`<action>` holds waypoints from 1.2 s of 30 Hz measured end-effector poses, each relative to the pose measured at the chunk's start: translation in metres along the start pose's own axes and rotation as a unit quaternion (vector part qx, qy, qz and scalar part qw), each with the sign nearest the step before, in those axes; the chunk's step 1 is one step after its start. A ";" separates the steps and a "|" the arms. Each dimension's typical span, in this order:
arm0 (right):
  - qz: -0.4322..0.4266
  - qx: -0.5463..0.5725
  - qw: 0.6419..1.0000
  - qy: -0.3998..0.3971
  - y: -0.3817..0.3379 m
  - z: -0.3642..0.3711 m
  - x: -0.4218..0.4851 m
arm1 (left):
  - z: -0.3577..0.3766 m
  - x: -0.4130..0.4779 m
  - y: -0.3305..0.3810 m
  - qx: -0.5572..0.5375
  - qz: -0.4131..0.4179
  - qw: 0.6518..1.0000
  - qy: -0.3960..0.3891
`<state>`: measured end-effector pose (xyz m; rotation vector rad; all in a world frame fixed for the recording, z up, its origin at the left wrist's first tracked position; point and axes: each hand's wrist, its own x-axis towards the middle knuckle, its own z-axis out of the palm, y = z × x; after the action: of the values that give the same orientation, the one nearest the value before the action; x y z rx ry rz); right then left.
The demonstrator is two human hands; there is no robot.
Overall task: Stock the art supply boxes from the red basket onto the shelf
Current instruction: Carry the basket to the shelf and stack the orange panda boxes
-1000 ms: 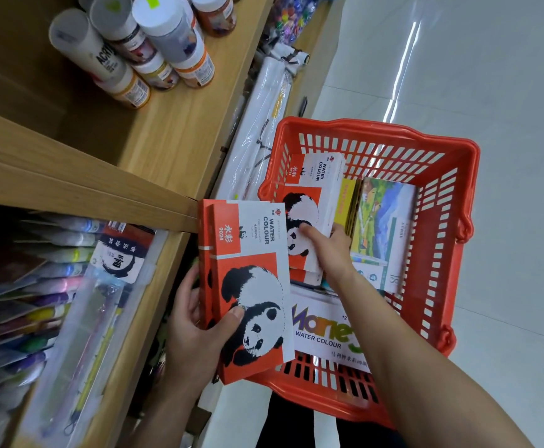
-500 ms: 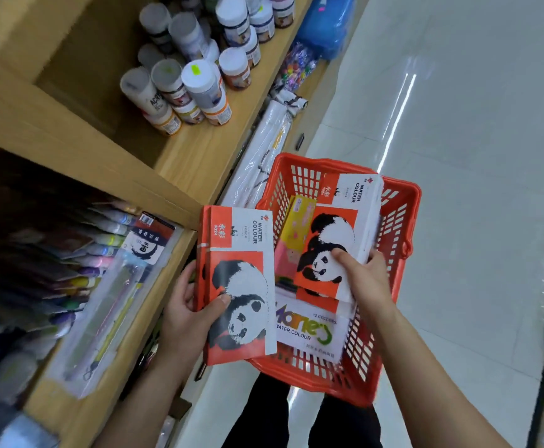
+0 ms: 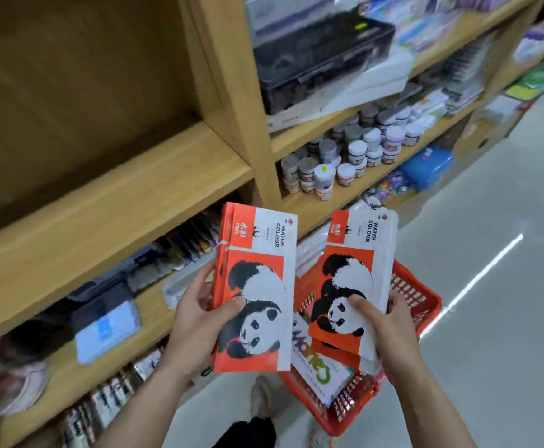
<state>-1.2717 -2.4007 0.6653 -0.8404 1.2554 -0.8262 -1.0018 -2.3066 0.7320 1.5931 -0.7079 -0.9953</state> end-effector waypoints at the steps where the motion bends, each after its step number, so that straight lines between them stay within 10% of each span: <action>1: -0.006 -0.007 1.000 -0.010 -0.010 0.004 -0.003 | -0.007 -0.010 0.013 -0.004 0.014 1.000 0.017; 13: -0.055 -0.066 0.981 -0.171 -0.091 0.081 -0.032 | -0.106 0.012 0.128 -0.043 0.110 0.971 0.207; 26: -0.083 -0.154 0.944 -0.279 -0.206 0.263 0.006 | -0.189 0.063 0.112 -0.074 -0.009 0.978 0.193; 36: -0.014 -0.298 0.932 -0.207 -0.229 0.326 0.066 | -0.212 0.076 0.079 0.028 0.020 0.990 0.140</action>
<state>-0.9551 -2.5388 0.8751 -1.4397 1.1177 -0.2472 -0.7757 -2.2909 0.8060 1.7185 -0.5756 -0.7096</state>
